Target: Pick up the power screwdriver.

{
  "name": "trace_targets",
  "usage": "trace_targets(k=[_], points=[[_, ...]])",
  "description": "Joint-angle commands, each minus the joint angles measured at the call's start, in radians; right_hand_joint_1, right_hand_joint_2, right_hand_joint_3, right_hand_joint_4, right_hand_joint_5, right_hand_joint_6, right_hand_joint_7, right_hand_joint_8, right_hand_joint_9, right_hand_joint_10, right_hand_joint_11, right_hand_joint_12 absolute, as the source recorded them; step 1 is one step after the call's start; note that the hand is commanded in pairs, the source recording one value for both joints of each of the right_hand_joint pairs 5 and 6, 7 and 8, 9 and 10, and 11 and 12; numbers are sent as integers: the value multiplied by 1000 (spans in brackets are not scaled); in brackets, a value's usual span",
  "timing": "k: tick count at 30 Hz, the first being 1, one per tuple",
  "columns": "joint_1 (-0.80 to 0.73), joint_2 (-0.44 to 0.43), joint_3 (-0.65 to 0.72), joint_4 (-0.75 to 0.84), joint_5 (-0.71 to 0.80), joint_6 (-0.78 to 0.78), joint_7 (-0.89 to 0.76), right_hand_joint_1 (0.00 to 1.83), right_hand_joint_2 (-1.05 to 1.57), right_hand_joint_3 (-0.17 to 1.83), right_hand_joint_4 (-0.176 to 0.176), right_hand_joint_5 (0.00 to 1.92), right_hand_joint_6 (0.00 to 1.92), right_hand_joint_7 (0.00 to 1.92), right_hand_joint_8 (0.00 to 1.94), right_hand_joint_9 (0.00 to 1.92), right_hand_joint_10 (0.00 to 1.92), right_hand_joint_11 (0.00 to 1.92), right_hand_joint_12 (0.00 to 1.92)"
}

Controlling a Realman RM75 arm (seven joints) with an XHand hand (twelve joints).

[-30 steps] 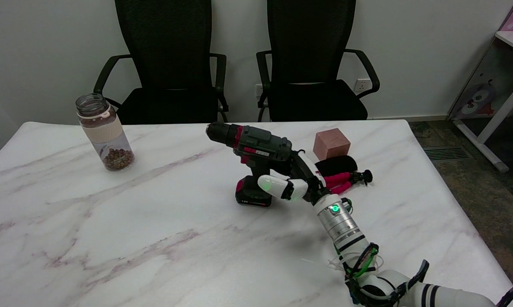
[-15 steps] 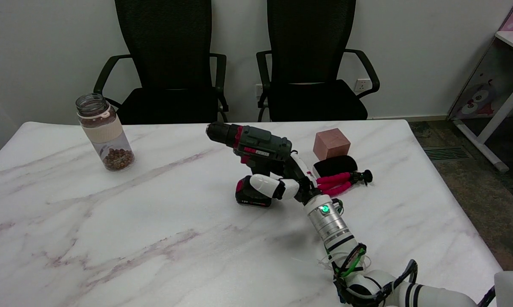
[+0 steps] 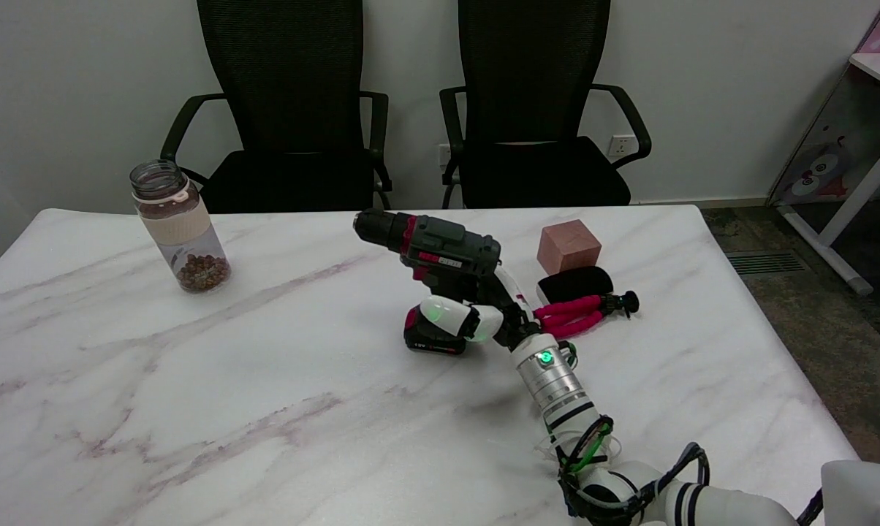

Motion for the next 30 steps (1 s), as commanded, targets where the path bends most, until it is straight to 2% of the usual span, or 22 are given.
trace_targets(k=[1,25,30], points=[[39,-36,-7,56,-2,1,32,816,-31,900,15,408,408,408,408,473,473,469,469],[49,-36,-19,54,-2,1,58,819,-15,877,34,461,461,461,461,459,459,423,423],[49,-36,-25,58,-2,4,59,866,45,797,34,511,511,511,511,506,506,560,560]])
